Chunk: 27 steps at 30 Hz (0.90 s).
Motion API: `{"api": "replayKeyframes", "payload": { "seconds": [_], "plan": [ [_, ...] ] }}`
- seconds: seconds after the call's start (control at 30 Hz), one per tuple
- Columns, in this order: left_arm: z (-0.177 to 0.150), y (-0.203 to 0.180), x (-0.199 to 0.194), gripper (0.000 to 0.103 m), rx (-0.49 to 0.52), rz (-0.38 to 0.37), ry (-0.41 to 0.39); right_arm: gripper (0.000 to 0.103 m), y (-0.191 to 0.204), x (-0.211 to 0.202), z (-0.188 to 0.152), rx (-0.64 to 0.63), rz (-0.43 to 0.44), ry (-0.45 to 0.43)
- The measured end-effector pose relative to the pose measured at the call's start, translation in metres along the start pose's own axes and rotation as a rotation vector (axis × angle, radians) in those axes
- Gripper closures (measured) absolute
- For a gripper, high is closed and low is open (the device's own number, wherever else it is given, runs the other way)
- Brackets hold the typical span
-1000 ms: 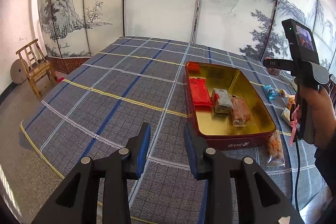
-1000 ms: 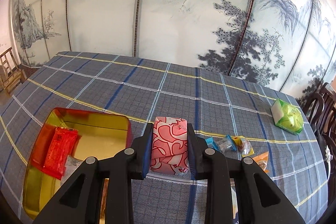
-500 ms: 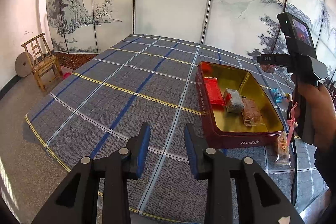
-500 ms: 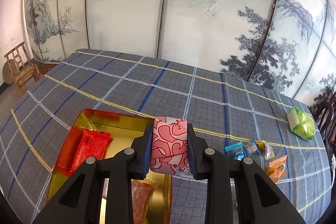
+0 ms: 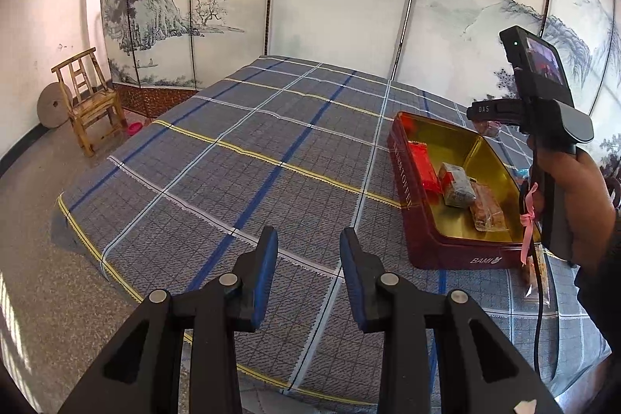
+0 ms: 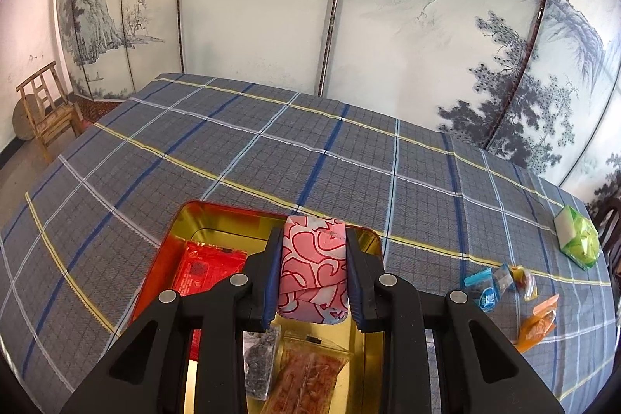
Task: Organize snacks
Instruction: 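Carry the pink cake with the right gripper over the gold tin, then lower the pink cake into the tin and open the right gripper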
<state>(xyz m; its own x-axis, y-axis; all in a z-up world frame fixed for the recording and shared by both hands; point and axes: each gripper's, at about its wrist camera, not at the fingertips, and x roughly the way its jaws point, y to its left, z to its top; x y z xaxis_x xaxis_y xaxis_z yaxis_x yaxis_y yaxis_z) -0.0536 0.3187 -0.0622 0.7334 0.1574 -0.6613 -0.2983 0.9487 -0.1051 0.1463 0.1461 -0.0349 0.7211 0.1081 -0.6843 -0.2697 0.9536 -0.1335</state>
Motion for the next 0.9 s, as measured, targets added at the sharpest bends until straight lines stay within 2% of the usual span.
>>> {"api": "replayKeyframes", "payload": {
  "seconds": [0.37,0.9],
  "plan": [
    [-0.002,0.003,0.006,0.073,-0.002,0.002,0.011,0.073,-0.004,0.019,-0.002,0.011,-0.007,0.041],
    [-0.003,0.000,0.009,0.073,0.010,0.026,0.023,0.073,0.004,0.041,-0.008,0.011,0.032,0.110]
  ]
}}
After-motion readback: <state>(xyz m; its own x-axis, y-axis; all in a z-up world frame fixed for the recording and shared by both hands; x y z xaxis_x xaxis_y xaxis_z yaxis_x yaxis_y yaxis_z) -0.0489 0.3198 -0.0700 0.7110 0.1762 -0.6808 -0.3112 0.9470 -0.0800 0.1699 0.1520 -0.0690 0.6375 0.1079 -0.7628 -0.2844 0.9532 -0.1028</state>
